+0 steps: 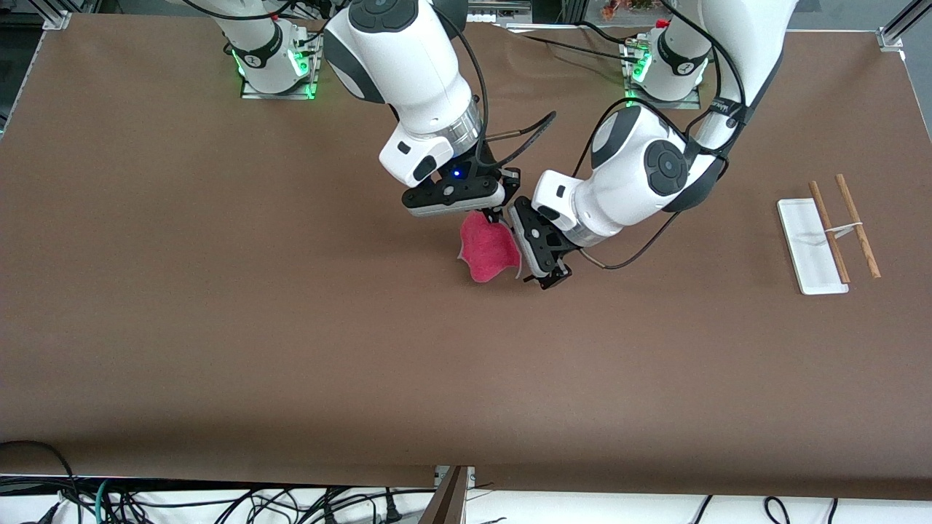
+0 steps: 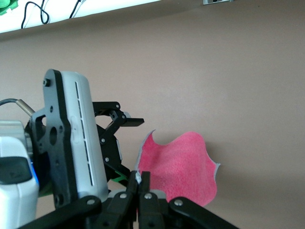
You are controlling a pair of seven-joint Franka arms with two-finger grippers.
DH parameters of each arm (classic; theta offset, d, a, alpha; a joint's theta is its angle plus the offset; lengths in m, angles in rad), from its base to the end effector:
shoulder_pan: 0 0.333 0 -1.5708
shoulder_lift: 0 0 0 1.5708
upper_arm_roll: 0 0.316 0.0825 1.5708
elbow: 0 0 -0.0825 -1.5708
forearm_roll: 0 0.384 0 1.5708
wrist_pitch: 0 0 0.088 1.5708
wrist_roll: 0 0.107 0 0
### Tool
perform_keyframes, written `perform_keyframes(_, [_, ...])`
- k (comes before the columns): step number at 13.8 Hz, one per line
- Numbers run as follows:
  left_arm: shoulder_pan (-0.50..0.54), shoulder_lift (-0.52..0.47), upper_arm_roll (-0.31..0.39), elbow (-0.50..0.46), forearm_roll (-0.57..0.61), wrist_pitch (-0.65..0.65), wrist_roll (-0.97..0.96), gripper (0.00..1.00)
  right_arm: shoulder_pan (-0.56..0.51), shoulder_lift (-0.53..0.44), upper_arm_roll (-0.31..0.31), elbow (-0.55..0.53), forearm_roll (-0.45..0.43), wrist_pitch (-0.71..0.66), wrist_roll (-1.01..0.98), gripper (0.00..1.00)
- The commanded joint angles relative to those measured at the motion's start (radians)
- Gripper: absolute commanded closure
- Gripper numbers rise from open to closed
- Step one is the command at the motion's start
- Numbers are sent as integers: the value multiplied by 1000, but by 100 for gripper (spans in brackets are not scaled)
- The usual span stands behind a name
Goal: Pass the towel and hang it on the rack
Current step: 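Hold the towel up with the right gripper while the left gripper approaches it, then grasp the towel edge with the left gripper and open the right gripper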
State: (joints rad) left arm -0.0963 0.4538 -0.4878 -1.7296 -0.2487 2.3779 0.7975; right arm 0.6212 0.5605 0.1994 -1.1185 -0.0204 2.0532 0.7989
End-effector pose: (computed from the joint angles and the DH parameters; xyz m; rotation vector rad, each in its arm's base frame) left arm 0.5860 -0.3459 0.3715 2.3062 -1.4988 0.3813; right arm 0.5419 0.5157 0.5354 -2.7940 0.0317 -0.2943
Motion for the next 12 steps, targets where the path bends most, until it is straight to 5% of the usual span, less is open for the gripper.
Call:
perform_keyframes(1, [-10, 8, 3, 5, 28, 20, 8, 17, -5, 7, 9, 20, 11, -1, -9, 100])
perform_keyframes(2, [-13, 14, 3, 10, 40, 20, 8, 27, -5, 7, 9, 20, 11, -1, -9, 100])
perform_keyframes(3, [-14, 22, 3, 13, 57, 20, 6, 52, -5, 7, 9, 20, 11, -1, -9, 100])
perform_keyframes(4, [-13, 25, 6, 18, 62, 21, 6, 88, -5, 7, 9, 20, 11, -1, -7, 100])
perform_keyframes(5, [-13, 25, 9, 18, 63, 21, 8, 100, -5, 7, 9, 19, 11, -1, -7, 100])
perform_keyframes(12, [6, 20, 15, 19, 60, 14, 6, 100, -5, 7, 9, 19, 11, 4, -7, 100])
